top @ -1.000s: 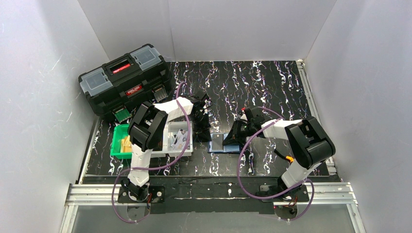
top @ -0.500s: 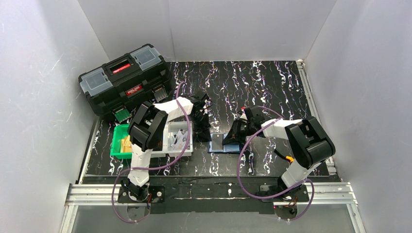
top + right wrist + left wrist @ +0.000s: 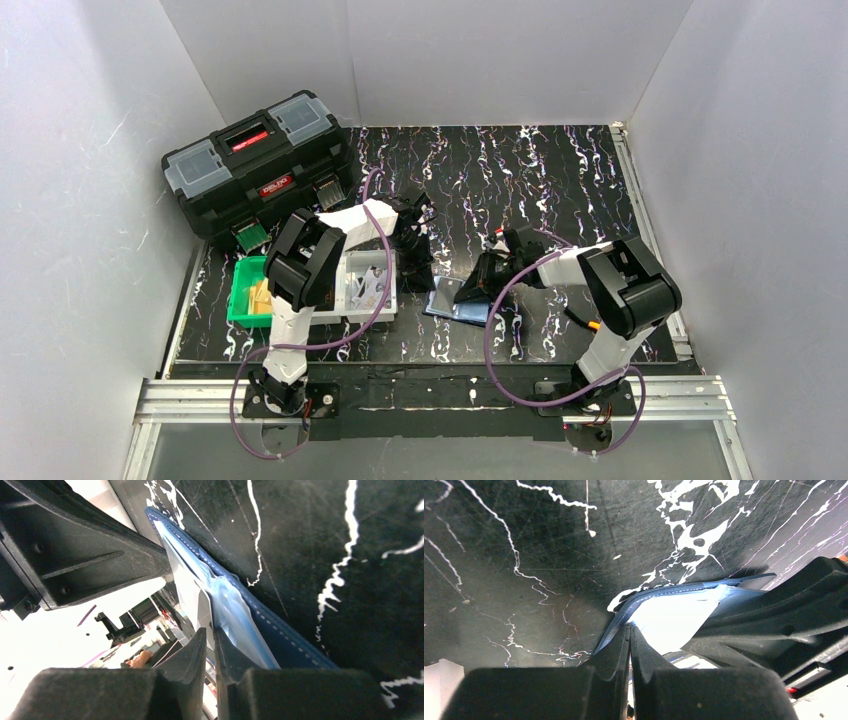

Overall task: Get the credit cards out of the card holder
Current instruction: Remove the credit card from the card holder.

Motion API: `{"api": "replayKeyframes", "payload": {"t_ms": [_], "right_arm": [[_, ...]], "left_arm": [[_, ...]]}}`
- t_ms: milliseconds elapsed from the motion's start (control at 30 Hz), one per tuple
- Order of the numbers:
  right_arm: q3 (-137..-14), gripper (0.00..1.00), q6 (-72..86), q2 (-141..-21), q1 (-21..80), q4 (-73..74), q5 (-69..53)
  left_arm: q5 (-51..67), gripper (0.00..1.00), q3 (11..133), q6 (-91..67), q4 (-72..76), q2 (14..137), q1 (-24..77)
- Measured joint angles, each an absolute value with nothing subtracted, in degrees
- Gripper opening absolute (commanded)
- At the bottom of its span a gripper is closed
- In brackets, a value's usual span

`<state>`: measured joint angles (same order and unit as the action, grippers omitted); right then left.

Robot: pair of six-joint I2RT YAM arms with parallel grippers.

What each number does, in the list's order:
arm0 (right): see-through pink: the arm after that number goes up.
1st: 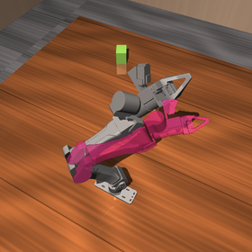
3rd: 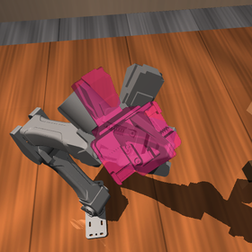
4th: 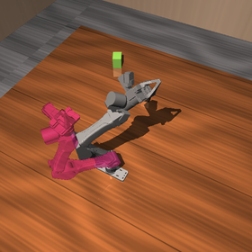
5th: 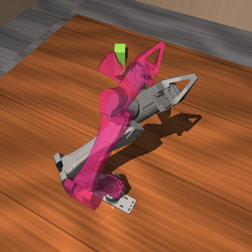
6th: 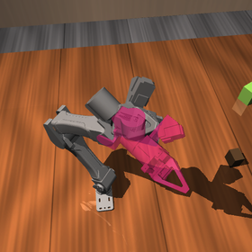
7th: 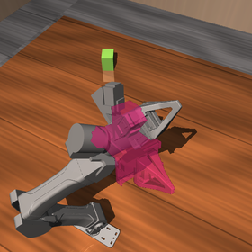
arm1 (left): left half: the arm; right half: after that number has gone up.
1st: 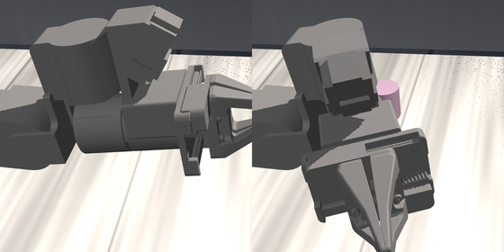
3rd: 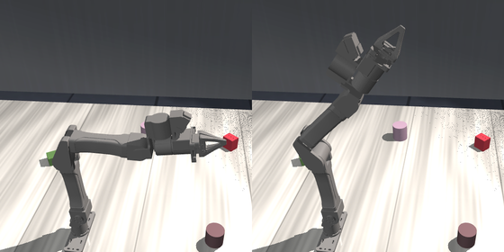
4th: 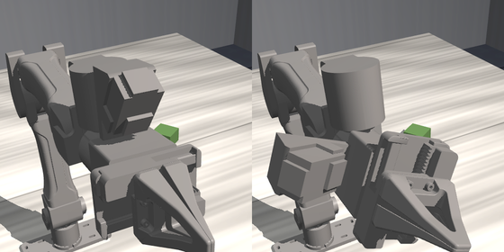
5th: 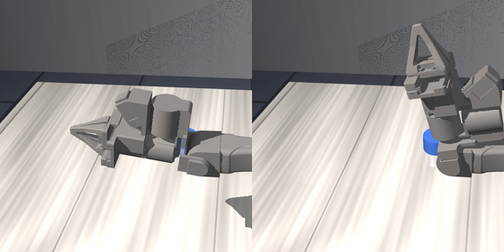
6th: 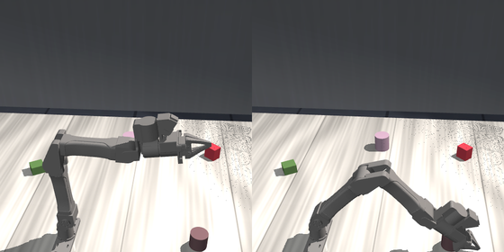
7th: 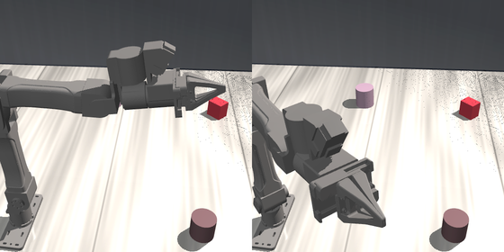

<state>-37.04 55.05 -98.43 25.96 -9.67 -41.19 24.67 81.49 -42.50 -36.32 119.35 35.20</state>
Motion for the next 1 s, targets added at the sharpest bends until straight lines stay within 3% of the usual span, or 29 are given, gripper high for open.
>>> {"api": "replayKeyframes", "payload": {"t_ms": [133, 933, 1000], "right_arm": [[-35.9, 0.02, 56.7, -98.8, 25.9, -11.2, -41.2], [-34.7, 0.01, 54.6, -90.1, 26.6, -3.6, -30.3], [-34.5, 0.12, 54.0, -89.5, 26.6, -3.0, -30.0]], "left_arm": [[24.7, 0.0, 81.5, -42.7, -36.3, 119.4, 35.2], [26.2, 0.0, 81.7, -43.7, -37.2, 120.5, 34.3], [26.4, 0.0, 81.7, -43.7, -37.2, 120.6, 34.3]]}}
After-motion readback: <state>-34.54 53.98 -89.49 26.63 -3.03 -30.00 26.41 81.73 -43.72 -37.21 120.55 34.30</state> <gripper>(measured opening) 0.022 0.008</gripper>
